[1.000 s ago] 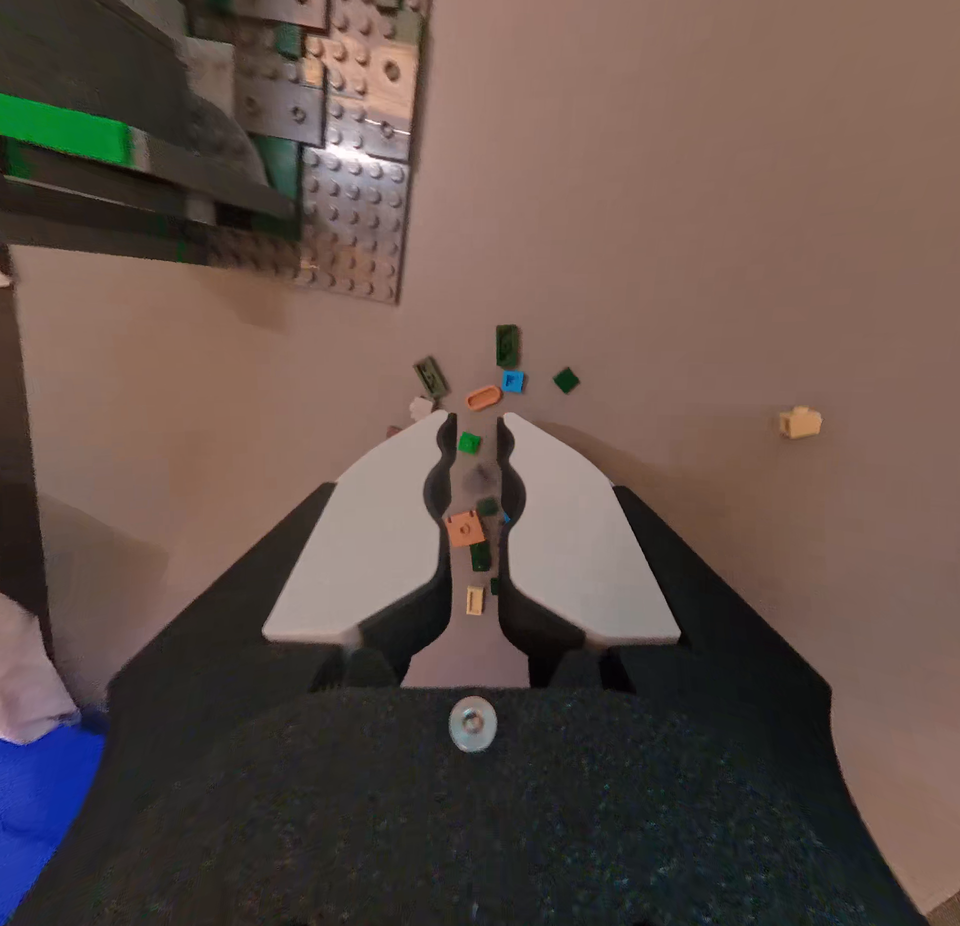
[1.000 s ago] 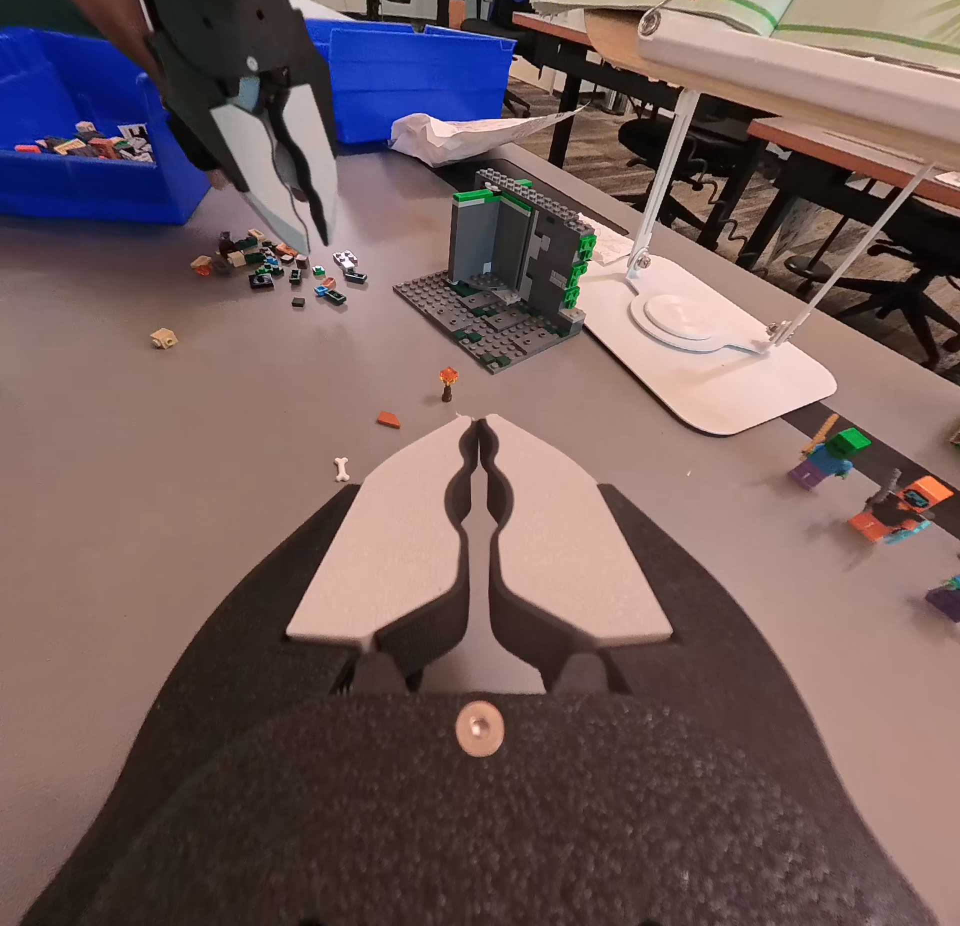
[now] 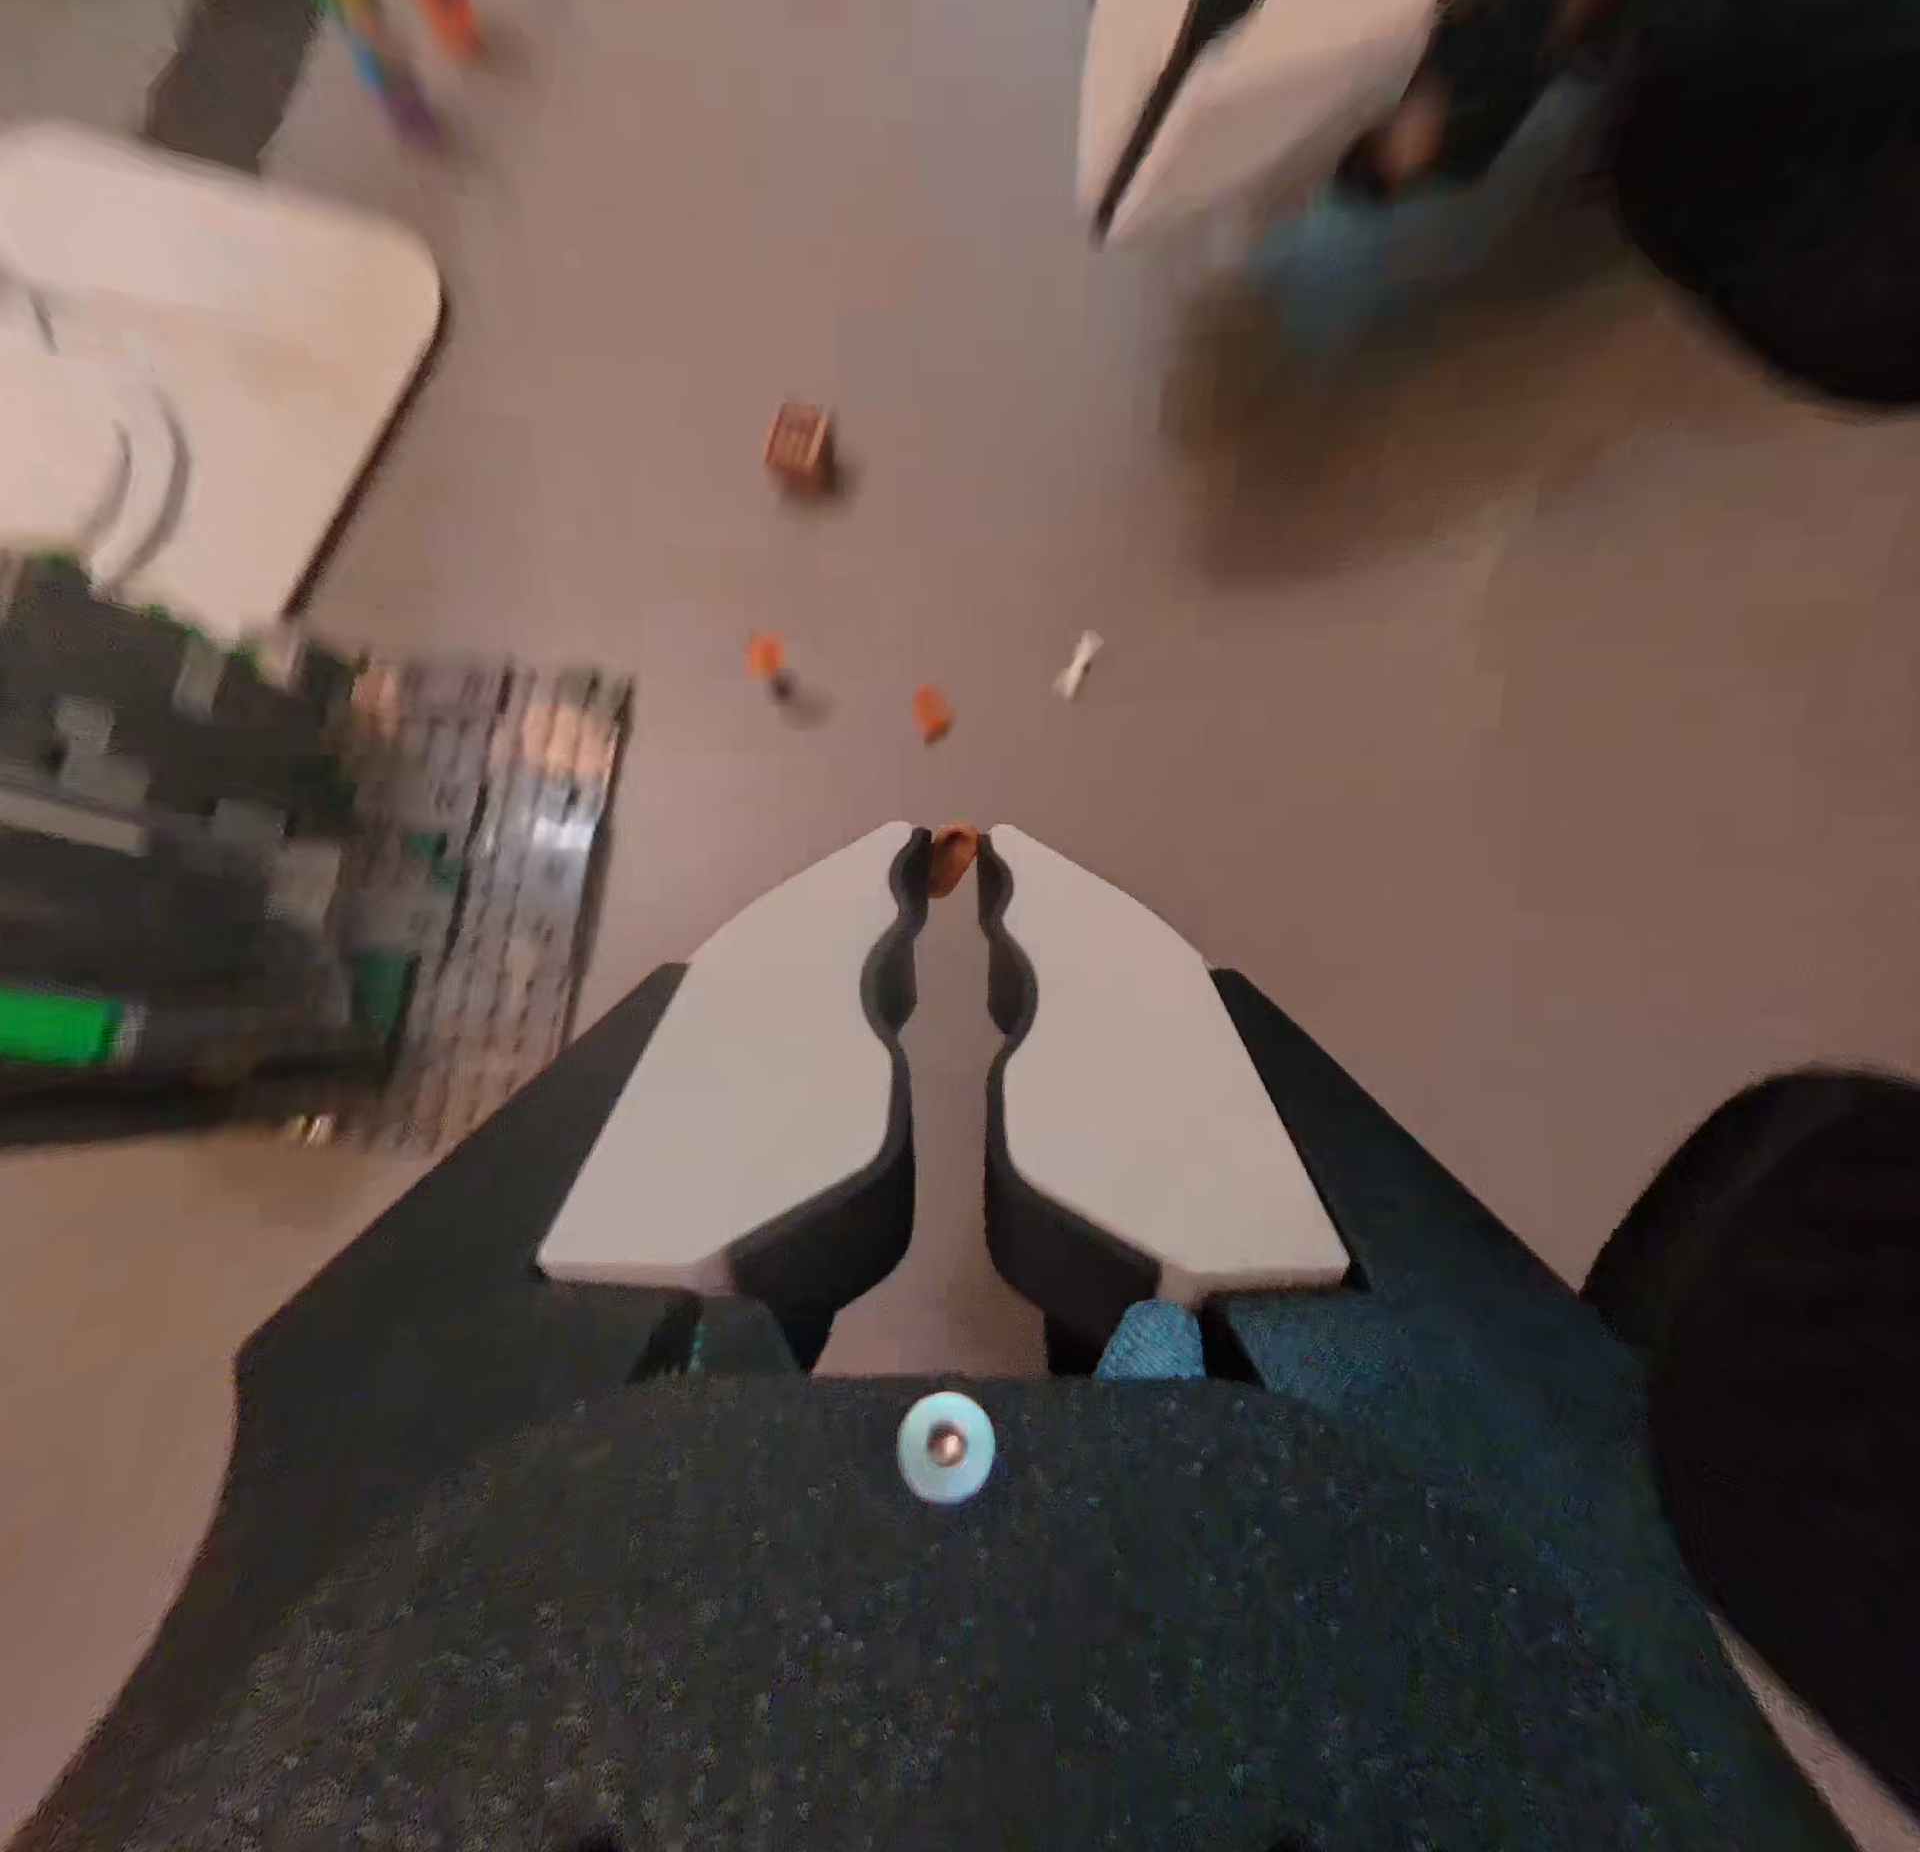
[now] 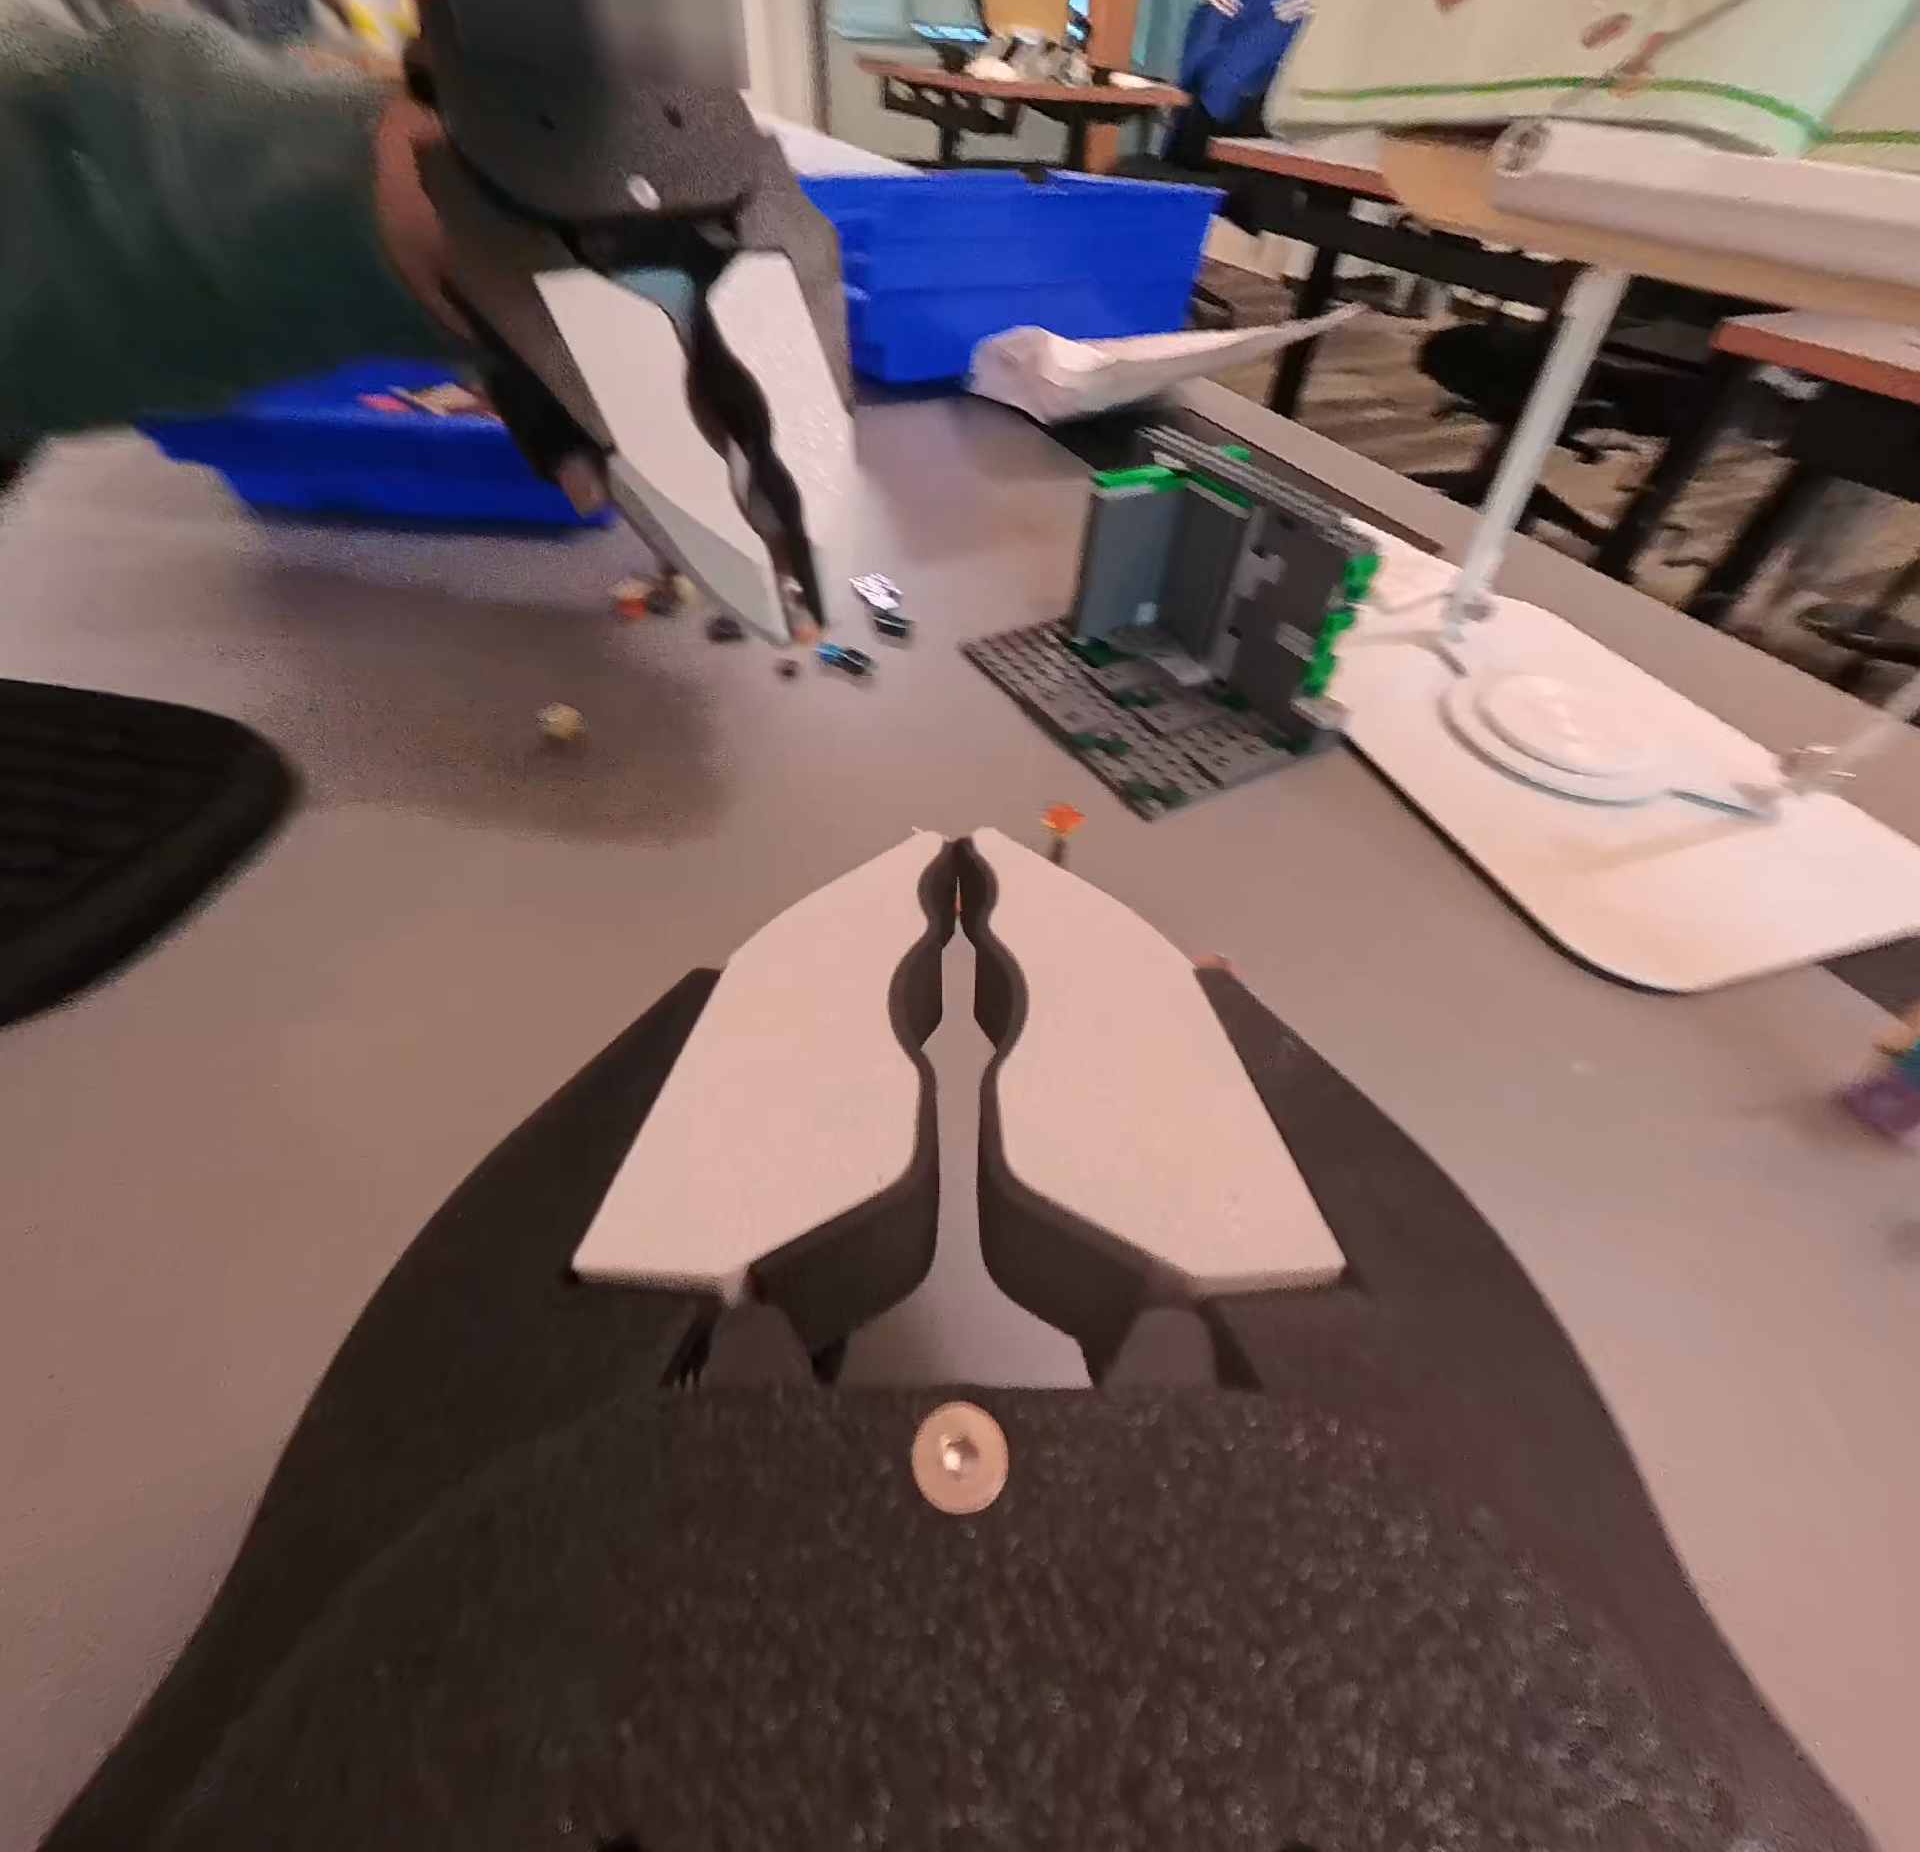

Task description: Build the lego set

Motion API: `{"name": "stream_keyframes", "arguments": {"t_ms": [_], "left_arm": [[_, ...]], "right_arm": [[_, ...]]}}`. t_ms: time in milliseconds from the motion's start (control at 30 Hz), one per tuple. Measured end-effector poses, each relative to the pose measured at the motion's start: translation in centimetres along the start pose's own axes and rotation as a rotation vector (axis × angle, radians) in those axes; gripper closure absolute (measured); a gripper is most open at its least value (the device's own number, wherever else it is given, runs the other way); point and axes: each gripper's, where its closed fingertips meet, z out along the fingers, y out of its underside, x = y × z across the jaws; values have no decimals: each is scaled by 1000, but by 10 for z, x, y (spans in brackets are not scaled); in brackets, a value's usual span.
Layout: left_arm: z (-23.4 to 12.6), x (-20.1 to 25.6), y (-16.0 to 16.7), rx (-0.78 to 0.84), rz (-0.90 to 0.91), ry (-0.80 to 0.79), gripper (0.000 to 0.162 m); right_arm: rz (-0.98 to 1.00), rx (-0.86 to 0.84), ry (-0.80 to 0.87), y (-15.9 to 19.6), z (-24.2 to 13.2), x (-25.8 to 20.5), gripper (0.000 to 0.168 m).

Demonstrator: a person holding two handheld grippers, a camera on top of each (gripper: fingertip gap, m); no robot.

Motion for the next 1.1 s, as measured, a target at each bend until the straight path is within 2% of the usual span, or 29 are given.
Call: {"name": "stream_keyframes", "arguments": {"t_ms": [100,233,433,500,700,1100], "left_arm": [[11,32,-36,178,48,43,154],[18,62,-66,360,93,91,154],[0,101,-102,621,181,194,154],[-3,107,-108,663,204,201,154],[-5,102,-107,677,209,172,154],[13,81,-84,583,147,83,155]], "right_arm": [[91,41,-163,-8,-1,-24,167],[176,92,-383,-21,-10,-53,160],[415,165,-709,-42,-26,-85,139],[486,201,-770,-49,-30,-86,138],[586,249,-833,-57,-33,-87,142],[679,139,-705,-33,-14,-67,158]]}}
